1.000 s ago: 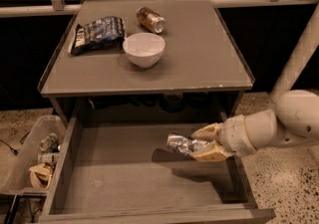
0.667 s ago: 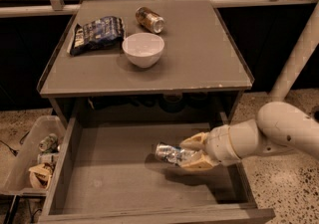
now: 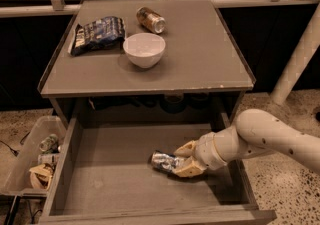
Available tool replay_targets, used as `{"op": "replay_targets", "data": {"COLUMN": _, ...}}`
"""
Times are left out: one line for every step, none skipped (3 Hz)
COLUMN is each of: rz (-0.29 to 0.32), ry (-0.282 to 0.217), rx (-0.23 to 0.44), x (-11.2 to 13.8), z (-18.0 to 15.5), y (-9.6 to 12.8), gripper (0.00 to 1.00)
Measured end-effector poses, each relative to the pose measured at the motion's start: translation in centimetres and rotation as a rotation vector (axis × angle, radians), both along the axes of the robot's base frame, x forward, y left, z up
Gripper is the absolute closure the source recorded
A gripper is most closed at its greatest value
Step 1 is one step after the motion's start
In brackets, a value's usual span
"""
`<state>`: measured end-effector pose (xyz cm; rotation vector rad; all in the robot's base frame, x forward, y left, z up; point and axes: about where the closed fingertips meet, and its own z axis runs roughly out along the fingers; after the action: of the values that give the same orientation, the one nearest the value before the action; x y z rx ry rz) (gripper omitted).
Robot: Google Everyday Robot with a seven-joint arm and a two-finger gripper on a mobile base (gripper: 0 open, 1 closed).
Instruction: Place redbull can into top drawer
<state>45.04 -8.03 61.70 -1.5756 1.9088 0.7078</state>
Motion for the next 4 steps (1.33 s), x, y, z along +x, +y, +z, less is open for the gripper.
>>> {"op": "replay_targets", "data": {"rz": 0.001, "ry": 0.002, "rx": -0.001, "x": 0.04, "z": -0.09, "y": 0.11, "gripper": 0.81}}
{"op": "replay_targets", "data": {"rz": 0.001, "ry": 0.002, "rx": -0.001, "x": 0.04, "z": -0.09, "y": 0.11, "gripper": 0.59}}
{"op": "replay_targets", "data": {"rz": 0.002, "ry": 0.002, "rx": -0.001, "x": 0.04, "z": -0.09, "y": 0.12, "gripper": 0.36}}
{"op": "replay_targets", "data": {"rz": 0.002, "ry": 0.002, "rx": -0.001, "x": 0.04, "z": -0.09, "y": 0.12, "gripper": 0.13}}
